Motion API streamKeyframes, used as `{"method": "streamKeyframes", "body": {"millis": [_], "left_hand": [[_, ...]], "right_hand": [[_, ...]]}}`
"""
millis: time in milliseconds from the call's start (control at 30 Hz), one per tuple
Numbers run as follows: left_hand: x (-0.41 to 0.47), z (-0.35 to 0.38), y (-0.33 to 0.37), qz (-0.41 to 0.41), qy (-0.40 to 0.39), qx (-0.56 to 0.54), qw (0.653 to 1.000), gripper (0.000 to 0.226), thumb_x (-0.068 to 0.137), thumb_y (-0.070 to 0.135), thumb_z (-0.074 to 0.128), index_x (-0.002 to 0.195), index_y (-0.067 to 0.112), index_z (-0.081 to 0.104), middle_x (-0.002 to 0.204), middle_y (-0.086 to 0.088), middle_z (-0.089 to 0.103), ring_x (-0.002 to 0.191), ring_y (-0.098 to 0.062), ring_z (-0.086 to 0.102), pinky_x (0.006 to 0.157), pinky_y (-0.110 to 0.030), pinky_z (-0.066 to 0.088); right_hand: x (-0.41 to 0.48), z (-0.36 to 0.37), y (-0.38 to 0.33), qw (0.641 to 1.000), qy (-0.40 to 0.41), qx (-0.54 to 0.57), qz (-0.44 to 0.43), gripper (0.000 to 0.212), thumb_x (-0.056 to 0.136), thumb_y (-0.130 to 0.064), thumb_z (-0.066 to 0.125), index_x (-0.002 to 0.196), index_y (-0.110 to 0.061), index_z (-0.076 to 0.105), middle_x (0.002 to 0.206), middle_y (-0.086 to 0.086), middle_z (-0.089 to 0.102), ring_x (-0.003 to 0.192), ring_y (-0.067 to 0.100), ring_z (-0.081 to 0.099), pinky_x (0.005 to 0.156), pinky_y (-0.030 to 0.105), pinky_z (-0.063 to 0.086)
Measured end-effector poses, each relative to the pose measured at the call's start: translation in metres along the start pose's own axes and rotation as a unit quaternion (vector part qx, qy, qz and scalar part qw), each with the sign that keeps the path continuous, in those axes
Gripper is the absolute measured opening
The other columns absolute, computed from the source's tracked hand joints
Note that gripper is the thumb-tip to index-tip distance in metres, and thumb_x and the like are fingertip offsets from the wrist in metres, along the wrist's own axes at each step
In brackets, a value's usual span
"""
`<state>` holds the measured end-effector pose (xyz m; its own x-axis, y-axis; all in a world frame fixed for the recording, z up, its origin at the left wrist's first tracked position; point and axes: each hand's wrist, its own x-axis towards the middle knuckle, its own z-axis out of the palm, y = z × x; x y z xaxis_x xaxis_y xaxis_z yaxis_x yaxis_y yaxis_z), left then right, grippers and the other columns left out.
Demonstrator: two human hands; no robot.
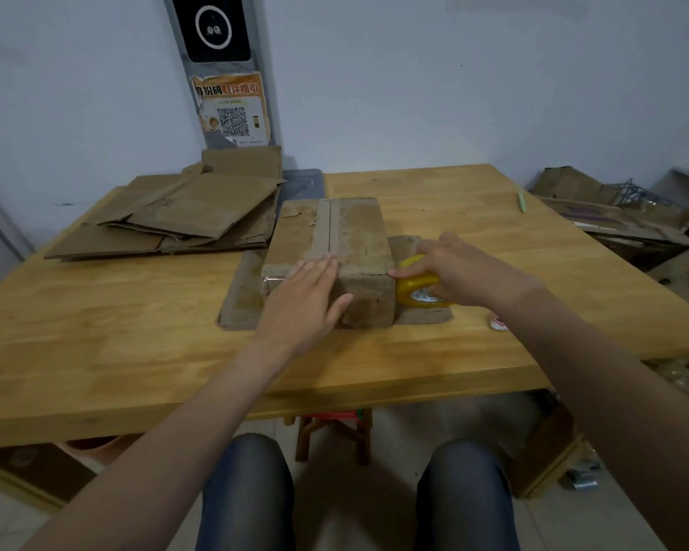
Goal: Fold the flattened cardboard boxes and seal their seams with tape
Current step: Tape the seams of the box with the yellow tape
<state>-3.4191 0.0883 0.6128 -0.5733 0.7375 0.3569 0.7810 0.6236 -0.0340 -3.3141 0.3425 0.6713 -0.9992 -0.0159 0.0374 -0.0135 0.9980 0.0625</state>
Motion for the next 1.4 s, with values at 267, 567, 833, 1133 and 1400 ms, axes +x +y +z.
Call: {"method": "streamKeyframes", "body": {"millis": [267, 567, 833, 1133, 1400], "left_hand": [[-0.021, -0.008, -0.041, -0.090, 0.013, -0.066, 0.994, 0.072, 0.105, 0.055, 0.025, 0.159, 0.007, 0.032, 0.166, -0.009, 0.029, 0.156, -0.018, 0.021, 0.126, -0.032, 0.011], [-0.015, -0.008, -0.023, -0.282, 0.121, -0.404, 0.862, 0.058, 0.109, 0.033, 0.045, 0.161, 0.013, 0.029, 0.167, 0.001, 0.029, 0.154, -0.013, 0.023, 0.118, -0.024, 0.020], [-0.017, 0.005, -0.040, -0.231, 0.018, -0.154, 0.961, 0.080, 0.103, 0.064, 0.026, 0.163, 0.013, 0.010, 0.172, -0.014, 0.002, 0.158, -0.031, 0.000, 0.127, -0.050, 0.007], [0.003, 0.000, 0.020, 0.068, -0.011, -0.026, 0.997, 0.065, 0.107, 0.049, 0.035, 0.163, 0.022, 0.019, 0.171, 0.005, 0.018, 0.158, -0.015, 0.008, 0.128, -0.043, 0.007], [0.010, 0.005, 0.034, 0.016, -0.010, 0.011, 1.000, 0.072, 0.098, 0.060, 0.014, 0.157, 0.027, 0.037, 0.163, 0.003, 0.038, 0.150, -0.032, 0.034, 0.119, -0.055, 0.029]], "right_hand": [[0.001, 0.000, -0.004, 1.000, 0.002, 0.014, 0.006, 0.069, 0.094, -0.017, 0.071, 0.142, -0.059, 0.044, 0.133, -0.001, 0.052, 0.099, 0.020, 0.035, 0.089, 0.037, 0.042], [0.000, 0.001, -0.010, 1.000, 0.005, 0.011, 0.016, 0.066, 0.094, -0.017, 0.071, 0.143, -0.054, 0.047, 0.136, -0.002, 0.053, 0.099, 0.022, 0.035, 0.094, 0.041, 0.043], [-0.001, -0.003, -0.016, 1.000, -0.004, -0.001, 0.014, 0.066, 0.096, -0.017, 0.069, 0.144, -0.055, 0.044, 0.129, 0.001, 0.053, 0.099, 0.023, 0.036, 0.092, 0.041, 0.044], [-0.004, -0.006, -0.030, 0.995, 0.052, 0.077, -0.033, 0.073, 0.089, -0.021, 0.077, 0.151, -0.042, 0.043, 0.139, -0.005, 0.054, 0.111, 0.009, 0.038, 0.089, 0.021, 0.025], [-0.008, 0.003, -0.017, 0.981, 0.083, 0.172, 0.026, 0.063, 0.080, -0.035, 0.086, 0.132, -0.037, 0.050, 0.132, -0.013, 0.058, 0.117, 0.015, 0.055, 0.085, 0.030, 0.043]]}}
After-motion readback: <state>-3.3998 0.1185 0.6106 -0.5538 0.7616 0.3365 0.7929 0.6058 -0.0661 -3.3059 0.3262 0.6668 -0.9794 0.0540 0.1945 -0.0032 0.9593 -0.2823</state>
